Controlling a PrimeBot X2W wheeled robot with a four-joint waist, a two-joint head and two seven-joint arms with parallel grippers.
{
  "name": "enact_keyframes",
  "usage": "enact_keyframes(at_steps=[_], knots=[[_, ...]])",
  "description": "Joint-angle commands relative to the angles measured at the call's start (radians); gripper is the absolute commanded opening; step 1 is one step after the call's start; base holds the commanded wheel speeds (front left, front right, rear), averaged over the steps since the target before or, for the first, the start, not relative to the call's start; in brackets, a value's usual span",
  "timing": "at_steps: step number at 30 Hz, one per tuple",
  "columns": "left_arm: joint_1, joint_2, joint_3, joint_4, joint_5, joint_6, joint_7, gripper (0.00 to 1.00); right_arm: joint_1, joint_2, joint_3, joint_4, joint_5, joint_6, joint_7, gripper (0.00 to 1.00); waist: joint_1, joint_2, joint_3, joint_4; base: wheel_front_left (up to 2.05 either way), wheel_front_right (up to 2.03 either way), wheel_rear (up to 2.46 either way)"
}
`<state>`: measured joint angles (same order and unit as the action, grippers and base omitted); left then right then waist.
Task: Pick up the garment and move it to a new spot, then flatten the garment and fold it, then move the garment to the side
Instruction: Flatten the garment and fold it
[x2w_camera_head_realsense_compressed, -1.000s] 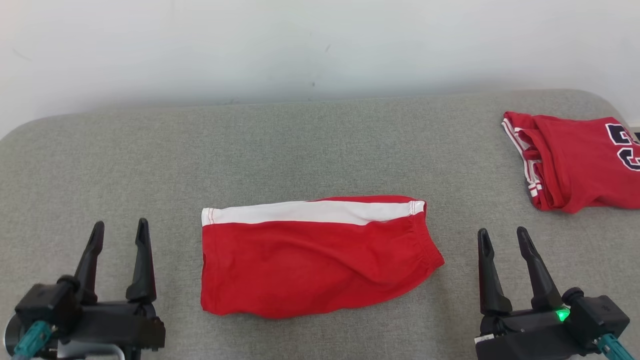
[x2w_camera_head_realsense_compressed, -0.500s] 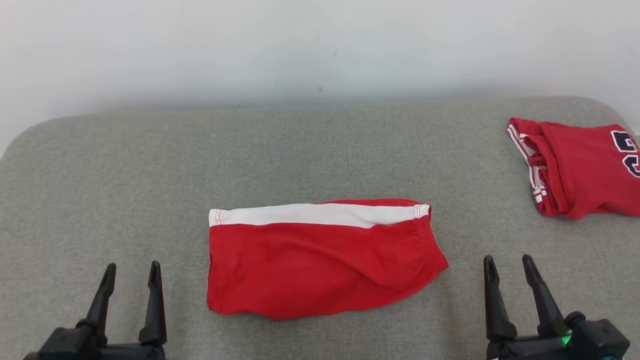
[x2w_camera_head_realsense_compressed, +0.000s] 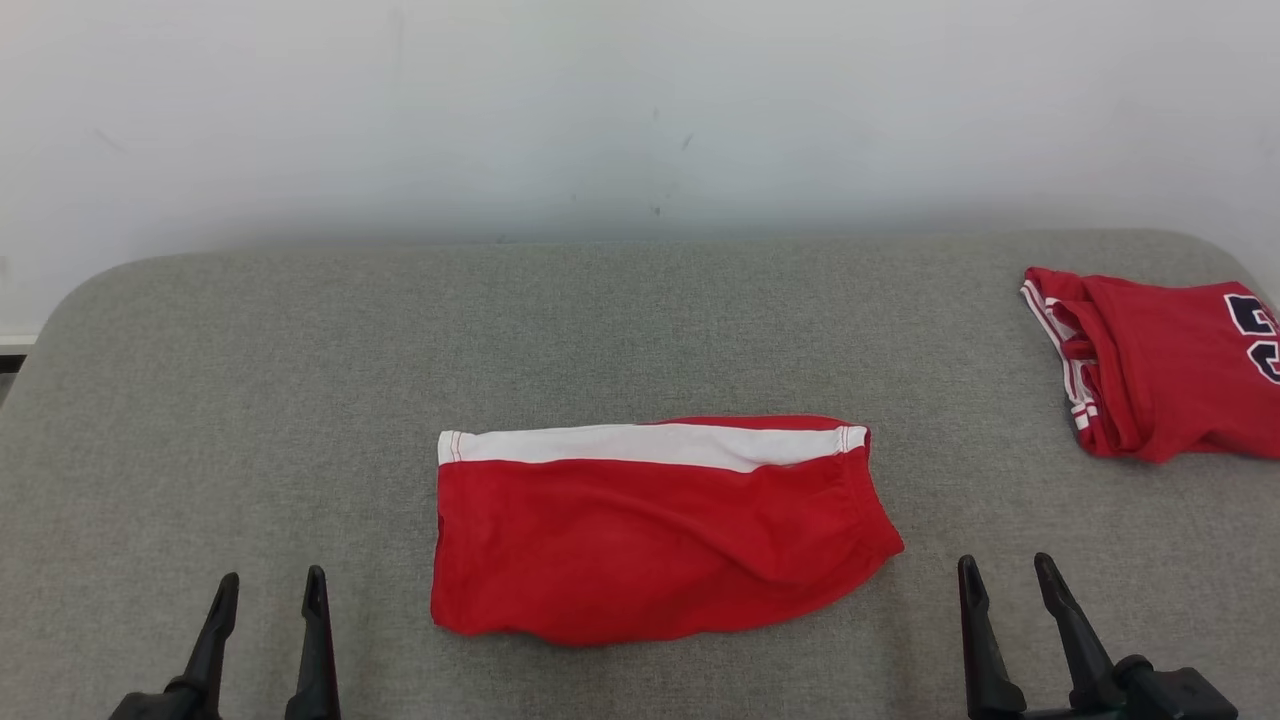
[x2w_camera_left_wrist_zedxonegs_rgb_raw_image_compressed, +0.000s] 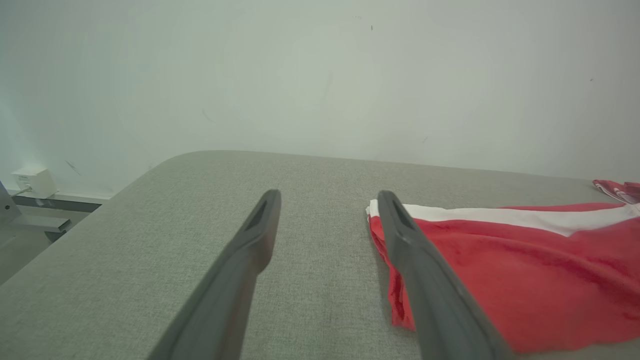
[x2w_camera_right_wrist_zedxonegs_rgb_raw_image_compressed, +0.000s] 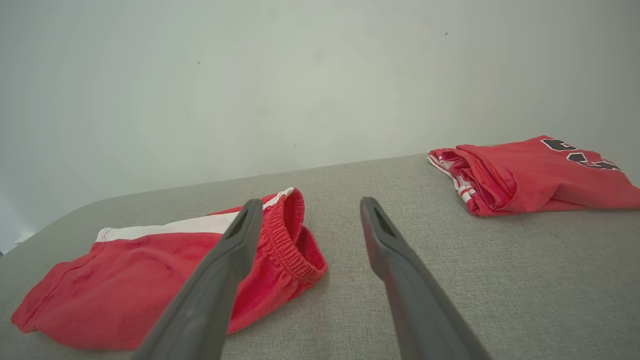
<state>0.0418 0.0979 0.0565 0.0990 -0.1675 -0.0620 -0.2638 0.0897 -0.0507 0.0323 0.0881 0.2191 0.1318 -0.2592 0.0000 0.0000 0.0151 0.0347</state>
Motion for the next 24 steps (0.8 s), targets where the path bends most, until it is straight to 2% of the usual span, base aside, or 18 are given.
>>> enact_keyframes(at_steps=[1,12,24], knots=[[0.007,-0.008,0.007,0.005,0.011,-0.007,0.0,1.0,0.009,0.0,0.001,0.006,-0.015,-0.003,0.002,1.0,0.0,0.0,0.0,0.001,0.0,0.0,0.0],[-0.023,-0.027,0.004,0.027,0.029,-0.027,0.0,1.0,-0.116,-0.014,0.037,0.083,-0.063,-0.003,0.044,1.0,0.0,0.0,0.018,0.025,0.0,0.0,0.0],[-0.073,-0.041,-0.016,0.063,0.027,-0.046,0.0,1.0,-0.365,-0.046,0.036,0.386,-0.102,-0.003,0.111,1.0,0.0,0.0,0.08,0.1,0.0,0.0,0.0]])
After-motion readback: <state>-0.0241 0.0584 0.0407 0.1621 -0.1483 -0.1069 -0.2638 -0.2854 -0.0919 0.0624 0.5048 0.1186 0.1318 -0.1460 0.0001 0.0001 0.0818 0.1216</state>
